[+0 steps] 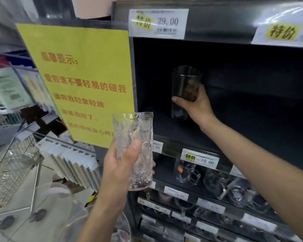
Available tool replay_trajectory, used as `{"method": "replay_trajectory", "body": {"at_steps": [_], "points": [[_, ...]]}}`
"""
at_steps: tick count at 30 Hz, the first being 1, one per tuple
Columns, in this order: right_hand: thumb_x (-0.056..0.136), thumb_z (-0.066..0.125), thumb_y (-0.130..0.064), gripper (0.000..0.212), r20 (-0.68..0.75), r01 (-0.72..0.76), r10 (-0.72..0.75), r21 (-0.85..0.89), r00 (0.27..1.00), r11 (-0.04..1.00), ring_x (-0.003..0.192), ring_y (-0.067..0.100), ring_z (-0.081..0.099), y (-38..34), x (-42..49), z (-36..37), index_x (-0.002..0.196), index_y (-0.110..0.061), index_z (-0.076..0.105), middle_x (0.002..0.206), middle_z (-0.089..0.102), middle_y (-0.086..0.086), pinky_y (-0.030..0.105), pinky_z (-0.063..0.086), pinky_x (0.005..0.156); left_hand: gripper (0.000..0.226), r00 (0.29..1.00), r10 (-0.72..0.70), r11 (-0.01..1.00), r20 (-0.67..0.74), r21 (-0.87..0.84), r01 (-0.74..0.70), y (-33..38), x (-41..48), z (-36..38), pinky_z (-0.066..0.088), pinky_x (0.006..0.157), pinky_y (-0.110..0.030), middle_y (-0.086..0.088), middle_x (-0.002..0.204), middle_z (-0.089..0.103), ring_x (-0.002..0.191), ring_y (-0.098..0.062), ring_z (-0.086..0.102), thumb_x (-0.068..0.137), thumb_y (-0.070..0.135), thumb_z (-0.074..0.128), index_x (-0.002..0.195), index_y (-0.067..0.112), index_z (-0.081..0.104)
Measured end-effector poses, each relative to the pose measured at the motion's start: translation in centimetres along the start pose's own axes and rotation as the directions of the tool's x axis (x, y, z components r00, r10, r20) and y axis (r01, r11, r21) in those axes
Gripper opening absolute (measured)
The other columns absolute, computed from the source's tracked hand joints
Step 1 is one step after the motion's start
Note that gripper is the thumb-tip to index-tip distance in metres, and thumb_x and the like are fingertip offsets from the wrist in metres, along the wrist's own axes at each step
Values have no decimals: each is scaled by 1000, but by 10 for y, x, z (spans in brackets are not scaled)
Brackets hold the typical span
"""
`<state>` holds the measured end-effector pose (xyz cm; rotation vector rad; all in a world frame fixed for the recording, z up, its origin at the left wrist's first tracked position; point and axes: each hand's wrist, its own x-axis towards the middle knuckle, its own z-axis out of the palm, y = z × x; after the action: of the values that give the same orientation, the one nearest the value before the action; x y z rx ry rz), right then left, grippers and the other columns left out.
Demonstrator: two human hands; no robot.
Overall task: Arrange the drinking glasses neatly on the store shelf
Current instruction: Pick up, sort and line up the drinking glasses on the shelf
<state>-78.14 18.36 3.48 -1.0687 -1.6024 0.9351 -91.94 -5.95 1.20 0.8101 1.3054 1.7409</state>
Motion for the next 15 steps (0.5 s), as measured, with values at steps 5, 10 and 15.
{"method": "replay_trajectory", "body": {"at_steps": [5, 10, 15], "points": [[73, 83, -46, 73, -18, -81, 80, -131, 997, 988, 112, 12, 62, 15, 20, 4, 134, -26, 50, 119, 66, -8, 32, 50, 101, 103, 999, 6, 999, 50, 44, -8, -3, 7, -3, 48, 96, -64, -5, 127, 66, 115, -36, 64, 48, 86, 73, 136, 37, 49], [80, 81, -34, 76, -46, -118, 112, -184, 993, 976, 121, 20, 57, 26, 45, 13, 142, -14, 42, 133, 60, 4, 30, 46, 104, 66, 996, 25, 995, 89, 99, -33, -1, 12, -5, 54, 91, -48, 11, 110, 73, 103, -17, 71, 45, 86, 71, 105, 61, 58], [88, 75, -28, 69, -53, -141, 132, -235, 990, 962, 108, 12, 51, 39, 71, 27, 144, -11, 38, 132, 56, 4, 20, 41, 89, 107, 998, 40, 982, 46, 184, -47, -9, 22, -10, 44, 104, -41, 19, 135, 59, 124, -8, 58, 40, 94, 63, 135, 49, 46]]}}
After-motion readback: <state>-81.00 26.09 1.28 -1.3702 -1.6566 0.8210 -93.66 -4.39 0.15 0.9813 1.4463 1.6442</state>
